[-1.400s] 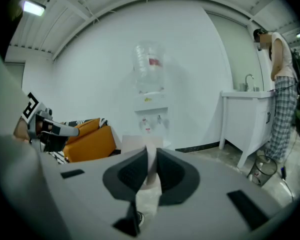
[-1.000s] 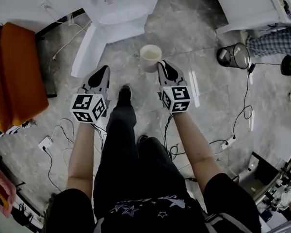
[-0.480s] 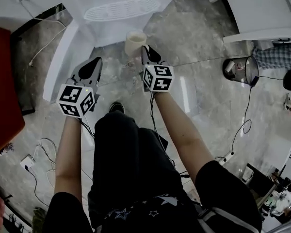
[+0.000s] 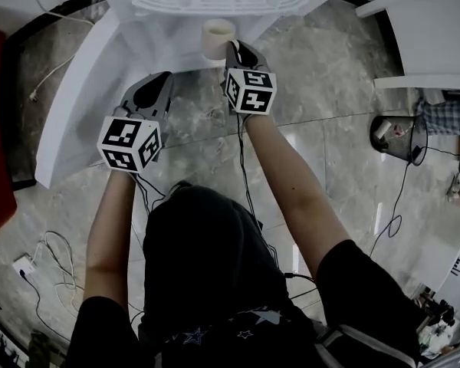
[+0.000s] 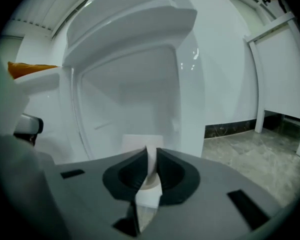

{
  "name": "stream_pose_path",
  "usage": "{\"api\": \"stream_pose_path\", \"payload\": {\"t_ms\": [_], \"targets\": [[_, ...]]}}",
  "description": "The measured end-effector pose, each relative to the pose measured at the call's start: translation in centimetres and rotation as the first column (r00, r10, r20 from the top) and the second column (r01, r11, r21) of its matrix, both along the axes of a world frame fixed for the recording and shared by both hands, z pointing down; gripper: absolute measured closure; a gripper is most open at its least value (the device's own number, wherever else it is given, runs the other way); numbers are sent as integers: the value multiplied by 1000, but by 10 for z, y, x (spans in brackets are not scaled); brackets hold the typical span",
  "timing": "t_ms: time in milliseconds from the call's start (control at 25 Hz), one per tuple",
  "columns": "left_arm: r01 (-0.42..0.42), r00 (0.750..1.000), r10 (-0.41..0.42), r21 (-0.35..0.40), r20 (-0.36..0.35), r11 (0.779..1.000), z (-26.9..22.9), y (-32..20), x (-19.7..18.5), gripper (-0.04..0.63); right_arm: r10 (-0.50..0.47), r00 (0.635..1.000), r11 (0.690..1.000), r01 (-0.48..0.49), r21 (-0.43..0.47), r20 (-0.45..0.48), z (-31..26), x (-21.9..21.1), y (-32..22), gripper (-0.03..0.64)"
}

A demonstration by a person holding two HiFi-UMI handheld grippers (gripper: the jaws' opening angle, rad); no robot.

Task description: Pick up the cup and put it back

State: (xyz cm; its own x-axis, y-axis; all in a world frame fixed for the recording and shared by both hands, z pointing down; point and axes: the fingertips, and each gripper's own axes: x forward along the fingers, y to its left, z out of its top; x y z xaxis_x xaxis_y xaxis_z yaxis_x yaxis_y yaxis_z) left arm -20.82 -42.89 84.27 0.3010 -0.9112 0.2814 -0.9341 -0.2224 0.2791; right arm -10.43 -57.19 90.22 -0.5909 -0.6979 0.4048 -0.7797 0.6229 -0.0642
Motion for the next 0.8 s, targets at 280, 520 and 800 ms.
{"api": "stream_pose_path", "payload": {"t_ms": [280,520,800], "targets": [[22,1000,-22,-11,3,1000,19,-4,-4,586,-42,998,999,43,33,-38,21,-19,-25,575],[56,998,-56,-18,4,998,25,-13,-15,586,-66,996,995,70,77,-58,29,-40,-38,575],[54,998,-54,-24,11,998,25,-12,-12,586,-89,992,990,98,99,-95,34,-59,-39,586]]}}
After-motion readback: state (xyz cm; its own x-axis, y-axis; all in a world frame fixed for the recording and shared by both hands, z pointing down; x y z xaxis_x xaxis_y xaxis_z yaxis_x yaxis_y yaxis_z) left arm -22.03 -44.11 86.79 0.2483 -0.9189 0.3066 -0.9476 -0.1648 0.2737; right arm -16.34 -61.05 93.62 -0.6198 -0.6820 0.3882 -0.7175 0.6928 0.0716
